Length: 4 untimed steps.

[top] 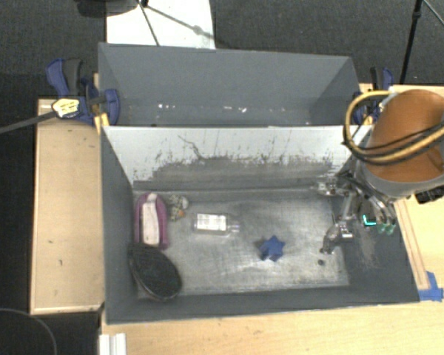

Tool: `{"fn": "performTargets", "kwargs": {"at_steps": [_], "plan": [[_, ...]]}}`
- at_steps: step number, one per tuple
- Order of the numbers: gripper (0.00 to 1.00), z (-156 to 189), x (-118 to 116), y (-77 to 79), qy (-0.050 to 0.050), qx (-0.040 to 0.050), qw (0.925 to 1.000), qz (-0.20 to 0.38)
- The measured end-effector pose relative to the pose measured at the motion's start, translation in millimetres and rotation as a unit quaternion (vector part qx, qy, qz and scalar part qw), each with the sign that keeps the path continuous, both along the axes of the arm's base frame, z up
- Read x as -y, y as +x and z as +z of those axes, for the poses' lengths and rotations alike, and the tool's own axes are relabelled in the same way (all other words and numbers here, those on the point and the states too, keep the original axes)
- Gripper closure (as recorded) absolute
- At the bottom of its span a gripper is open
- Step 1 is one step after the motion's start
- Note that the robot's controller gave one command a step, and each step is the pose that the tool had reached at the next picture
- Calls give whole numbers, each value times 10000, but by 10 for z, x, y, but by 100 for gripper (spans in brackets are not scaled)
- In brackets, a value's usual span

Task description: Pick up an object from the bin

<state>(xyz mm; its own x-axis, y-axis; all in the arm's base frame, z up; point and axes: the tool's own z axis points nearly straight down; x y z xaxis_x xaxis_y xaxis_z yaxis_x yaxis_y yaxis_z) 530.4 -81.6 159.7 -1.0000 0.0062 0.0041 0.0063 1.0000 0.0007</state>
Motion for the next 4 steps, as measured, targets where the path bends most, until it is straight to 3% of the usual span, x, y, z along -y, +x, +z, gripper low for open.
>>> {"fn": "performTargets", "kwargs": {"at_steps": [1,2,3,4], "plan": [[0,-844,-364,-320,11,10,9869,1613],[0,-867,-1221,-12,17,52,9687,2482],[0,-651,-734,206,-14,55,9726,2323],[0,-846,-813,123,9,23,9356,3531]]}}
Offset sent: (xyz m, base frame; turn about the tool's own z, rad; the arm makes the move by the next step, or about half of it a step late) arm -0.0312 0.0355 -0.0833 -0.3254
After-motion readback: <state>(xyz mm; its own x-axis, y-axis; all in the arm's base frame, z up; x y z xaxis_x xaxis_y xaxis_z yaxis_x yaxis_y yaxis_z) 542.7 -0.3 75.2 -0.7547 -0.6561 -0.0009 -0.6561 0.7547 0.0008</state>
